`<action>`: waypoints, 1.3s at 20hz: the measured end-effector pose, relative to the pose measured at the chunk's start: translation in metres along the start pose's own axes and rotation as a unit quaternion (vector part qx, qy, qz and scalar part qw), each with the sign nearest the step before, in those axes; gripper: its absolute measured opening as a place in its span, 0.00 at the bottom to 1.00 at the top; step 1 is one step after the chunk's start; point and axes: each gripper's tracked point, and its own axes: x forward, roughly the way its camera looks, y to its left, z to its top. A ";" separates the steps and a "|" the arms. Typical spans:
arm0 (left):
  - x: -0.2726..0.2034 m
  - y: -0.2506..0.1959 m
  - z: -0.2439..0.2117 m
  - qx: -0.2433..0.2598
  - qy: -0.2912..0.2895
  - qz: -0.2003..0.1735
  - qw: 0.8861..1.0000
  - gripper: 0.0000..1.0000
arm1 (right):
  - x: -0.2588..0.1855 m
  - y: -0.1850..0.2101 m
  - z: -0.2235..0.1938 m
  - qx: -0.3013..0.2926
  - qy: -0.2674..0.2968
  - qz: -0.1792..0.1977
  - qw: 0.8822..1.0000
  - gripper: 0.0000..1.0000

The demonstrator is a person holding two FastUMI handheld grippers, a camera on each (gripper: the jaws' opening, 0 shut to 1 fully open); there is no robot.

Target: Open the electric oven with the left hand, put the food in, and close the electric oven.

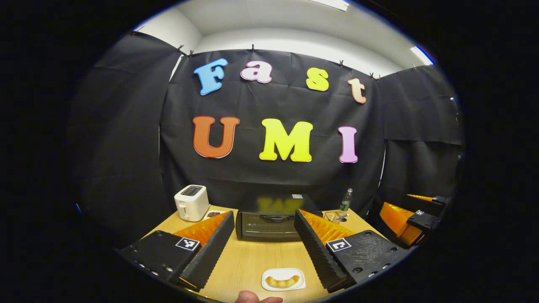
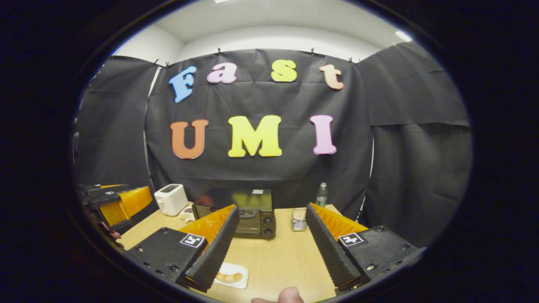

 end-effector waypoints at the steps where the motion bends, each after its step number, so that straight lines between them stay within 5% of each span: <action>1: 0.013 -0.004 -0.002 0.000 0.005 -0.002 1.000 0.94 | 0.005 -0.010 0.000 0.003 0.000 -0.008 1.000 1.00; 9: 0.131 -0.036 -0.015 0.025 0.035 -0.027 0.999 0.94 | 0.052 -0.063 -0.031 0.047 0.038 -0.054 0.997 0.99; 15: 0.204 -0.035 -0.083 0.017 0.129 -0.017 0.991 0.94 | 0.077 -0.092 -0.052 0.040 0.074 -0.076 0.994 0.98; 26: 0.259 -0.017 -0.136 0.024 0.163 0.024 0.986 0.94 | 0.092 -0.115 -0.080 0.050 0.114 -0.088 0.988 0.97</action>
